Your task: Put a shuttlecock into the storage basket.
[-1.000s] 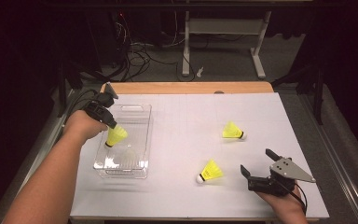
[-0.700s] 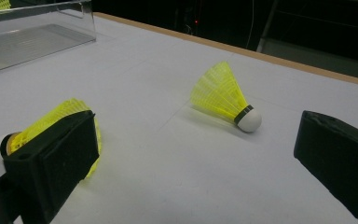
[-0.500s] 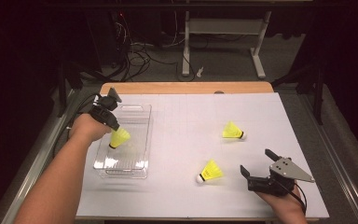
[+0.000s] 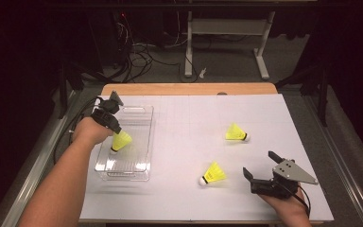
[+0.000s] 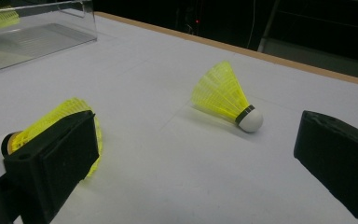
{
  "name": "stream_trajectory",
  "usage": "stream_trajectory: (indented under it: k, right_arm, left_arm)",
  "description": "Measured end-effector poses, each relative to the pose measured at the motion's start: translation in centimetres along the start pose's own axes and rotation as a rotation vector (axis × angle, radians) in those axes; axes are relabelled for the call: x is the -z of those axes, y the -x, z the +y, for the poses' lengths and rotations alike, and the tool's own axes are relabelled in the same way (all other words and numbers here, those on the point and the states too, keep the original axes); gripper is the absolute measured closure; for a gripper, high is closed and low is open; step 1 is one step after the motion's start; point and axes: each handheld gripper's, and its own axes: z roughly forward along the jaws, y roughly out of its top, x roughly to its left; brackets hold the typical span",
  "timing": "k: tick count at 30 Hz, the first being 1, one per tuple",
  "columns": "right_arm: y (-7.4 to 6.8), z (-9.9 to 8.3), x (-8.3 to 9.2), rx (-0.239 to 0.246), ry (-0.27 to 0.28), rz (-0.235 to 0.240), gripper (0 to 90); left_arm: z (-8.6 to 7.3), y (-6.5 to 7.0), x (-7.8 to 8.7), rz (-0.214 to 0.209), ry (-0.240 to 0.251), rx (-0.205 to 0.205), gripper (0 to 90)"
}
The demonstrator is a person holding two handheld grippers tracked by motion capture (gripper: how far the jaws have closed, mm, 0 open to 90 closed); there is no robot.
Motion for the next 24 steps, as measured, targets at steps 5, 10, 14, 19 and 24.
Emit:
stream_trajectory:
  k: [5, 10, 14, 19, 24]
  right_arm:
    - [0.0, 0.0, 0.0, -0.001, 0.002, -0.002, 0.4]
    - [0.0, 0.0, 0.0, 0.000, 0.003, -0.002, 0.5]
    - [0.0, 0.0, 0.0, 0.000, 0.001, 0.000, 0.5]
    - [0.0, 0.0, 0.0, 0.002, -0.003, -0.001, 0.5]
    - [0.0, 0.0, 0.0, 0.002, -0.003, -0.002, 0.4]
  left_arm:
    - [0.2, 0.0, -0.4, 0.005, 0.006, 0.003, 89.6]
    - [0.4, 0.0, -0.7, 0.009, 0.011, 0.011, 89.5]
    - [0.4, -0.2, -0.8, 0.011, 0.014, 0.016, 89.2]
    - [0.5, -0.3, -0.9, 0.016, 0.012, 0.019, 88.8]
    - [0.6, -0.3, -1.1, 0.017, 0.013, 0.020, 88.6]
